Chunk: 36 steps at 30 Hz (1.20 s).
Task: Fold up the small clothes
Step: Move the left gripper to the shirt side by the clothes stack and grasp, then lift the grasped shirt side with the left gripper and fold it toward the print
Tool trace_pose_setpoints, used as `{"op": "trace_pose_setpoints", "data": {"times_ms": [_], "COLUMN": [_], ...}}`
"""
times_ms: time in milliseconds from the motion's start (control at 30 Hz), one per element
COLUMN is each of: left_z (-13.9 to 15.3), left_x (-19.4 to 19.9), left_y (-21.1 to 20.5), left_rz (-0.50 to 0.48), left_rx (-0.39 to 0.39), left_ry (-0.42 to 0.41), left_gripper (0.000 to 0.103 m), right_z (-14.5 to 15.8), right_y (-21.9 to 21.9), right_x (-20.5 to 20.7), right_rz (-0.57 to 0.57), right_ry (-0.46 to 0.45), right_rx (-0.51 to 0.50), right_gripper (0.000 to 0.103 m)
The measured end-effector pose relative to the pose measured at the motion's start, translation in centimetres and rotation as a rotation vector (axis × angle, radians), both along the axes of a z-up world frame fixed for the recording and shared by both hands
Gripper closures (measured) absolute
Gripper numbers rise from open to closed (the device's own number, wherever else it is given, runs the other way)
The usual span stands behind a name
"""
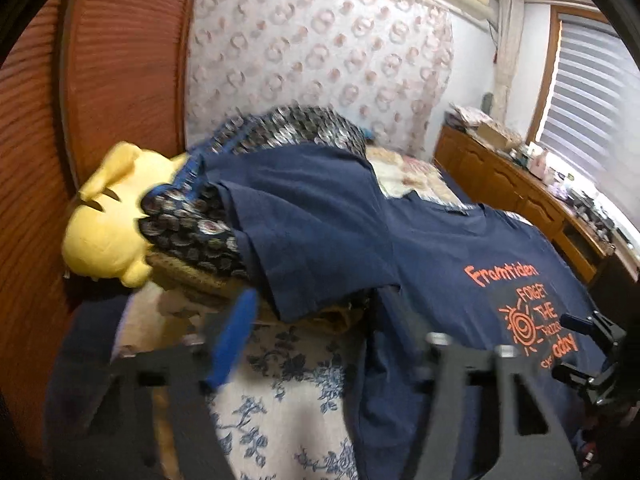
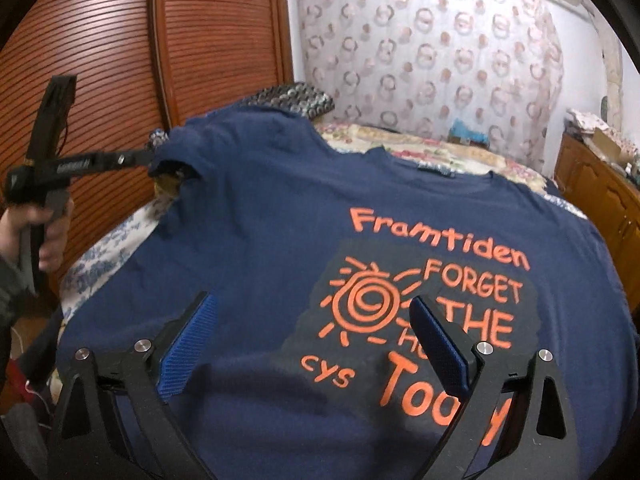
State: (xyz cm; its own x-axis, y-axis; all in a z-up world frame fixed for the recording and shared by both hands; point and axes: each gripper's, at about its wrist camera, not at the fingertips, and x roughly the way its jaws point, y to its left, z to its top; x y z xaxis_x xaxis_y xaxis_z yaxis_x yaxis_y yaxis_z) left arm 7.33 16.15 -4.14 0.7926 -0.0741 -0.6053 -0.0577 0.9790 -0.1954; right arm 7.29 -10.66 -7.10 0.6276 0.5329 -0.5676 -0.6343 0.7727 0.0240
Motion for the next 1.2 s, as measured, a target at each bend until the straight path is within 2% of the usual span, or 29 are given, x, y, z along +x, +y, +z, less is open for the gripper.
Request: {"op": "trace_pose_setpoints", "data": {"times_ms": [167,233,267,300,333,400,500,667,867,933,1067,1167,1200], "left_z": [-1.0,-1.4,-1.3,-1.0,-0.7,0.1,2.1,4.6,4.1,3.7,2.7,2.7,2.8], "left_x": [1.7,1.9,1.7,1.4,1.2,0.9,0.3,1.1,4.1,4.1,3.1,1.8,1.1], "left_y": [1.0,1.1,0.9,0.9,0.8,0.5,-0.5,-3.5,-7.8,-8.9,-10.2,-10.1,-9.8], "left_rz": [0.034,0.028,0.027,0.024,0.016,0.007,-0.007,-0.081,-0.192,-0.217,-0.248,-0.247,-0.245], "left_rx": [-0.004,-0.015,-0.014,-0.013,-0.013,0.005,0.047,0.103,0.106,0.095,0.078,0.076,0.068], "left_ry": [0.073,0.078,0.068,0.048,0.040,0.020,-0.027,-0.063,0.001,0.012,0.039,0.040,0.038], "left_gripper": [0.048,0.049,0.056,0.076,0.084,0.091,0.092,0.093,0.091,0.085,0.079,0.068,0.058], "right_z": [-0.2,-0.3,-0.3,-0.3,-0.2,-0.2,-0.3,-0.3,-0.3,-0.4,-0.3,-0.3,-0.3], "right_y": [-0.1,-0.1,-0.1,0.0,0.0,0.2,0.2,0.0,-0.1,-0.2,-0.3,-0.3,-0.3], "right_x": [0.1,0.0,-0.1,-0.2,-0.3,-0.4,-0.5,-0.4,-0.5,-0.6,-0.7,-0.7,-0.7], "right_rz": [-0.002,-0.003,-0.002,-0.002,-0.001,-0.001,-0.005,-0.011,-0.016,-0.019,-0.022,-0.023,-0.024], "right_ry": [-0.002,0.002,-0.001,-0.009,-0.017,-0.031,-0.040,-0.041,-0.045,-0.044,-0.043,-0.042,-0.042], "right_rx": [0.007,0.007,0.005,0.001,-0.002,-0.009,-0.006,0.002,0.007,0.010,0.014,0.015,0.015], "right_gripper": [0.005,0.005,0.005,0.005,0.005,0.005,0.005,0.005,0.005,0.005,0.005,0.005,0.005]}}
